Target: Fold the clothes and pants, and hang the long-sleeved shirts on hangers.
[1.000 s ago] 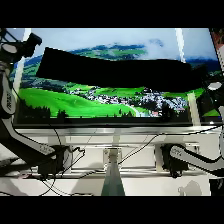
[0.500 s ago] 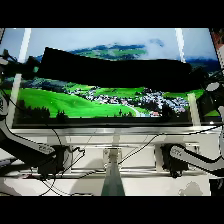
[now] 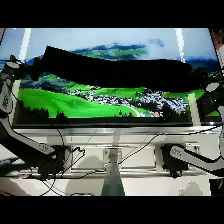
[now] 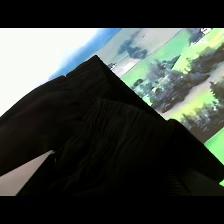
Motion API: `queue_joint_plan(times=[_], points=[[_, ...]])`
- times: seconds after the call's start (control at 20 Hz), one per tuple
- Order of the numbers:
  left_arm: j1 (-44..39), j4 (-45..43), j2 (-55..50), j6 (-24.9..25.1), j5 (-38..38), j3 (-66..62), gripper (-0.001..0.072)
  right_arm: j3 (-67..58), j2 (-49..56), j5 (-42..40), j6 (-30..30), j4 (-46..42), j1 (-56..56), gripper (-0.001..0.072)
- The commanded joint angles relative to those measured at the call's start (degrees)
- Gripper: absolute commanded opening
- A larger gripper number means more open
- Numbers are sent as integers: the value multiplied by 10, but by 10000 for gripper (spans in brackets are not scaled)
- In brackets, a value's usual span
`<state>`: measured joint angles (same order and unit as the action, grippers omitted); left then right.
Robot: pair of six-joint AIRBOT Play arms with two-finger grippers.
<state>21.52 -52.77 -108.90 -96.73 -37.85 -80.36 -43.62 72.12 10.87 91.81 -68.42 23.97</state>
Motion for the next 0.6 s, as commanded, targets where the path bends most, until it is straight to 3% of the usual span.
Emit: queue_joint_plan(times=[0.0, 0.25, 0.4, 0.55], points=[[-7, 7, 3, 24, 44, 0, 7, 0, 0, 0, 0, -10, 0, 681], [-10, -120, 76, 46, 20, 0, 4, -28, 0, 61, -69, -11, 0, 681], [-18, -231, 151, 46, -38, 0, 5, -80, 0, 155, -93, -24, 0, 680], [-23, -286, 223, 46, -95, 0, 6, -148, 0, 290, -130, -48, 0, 680]])
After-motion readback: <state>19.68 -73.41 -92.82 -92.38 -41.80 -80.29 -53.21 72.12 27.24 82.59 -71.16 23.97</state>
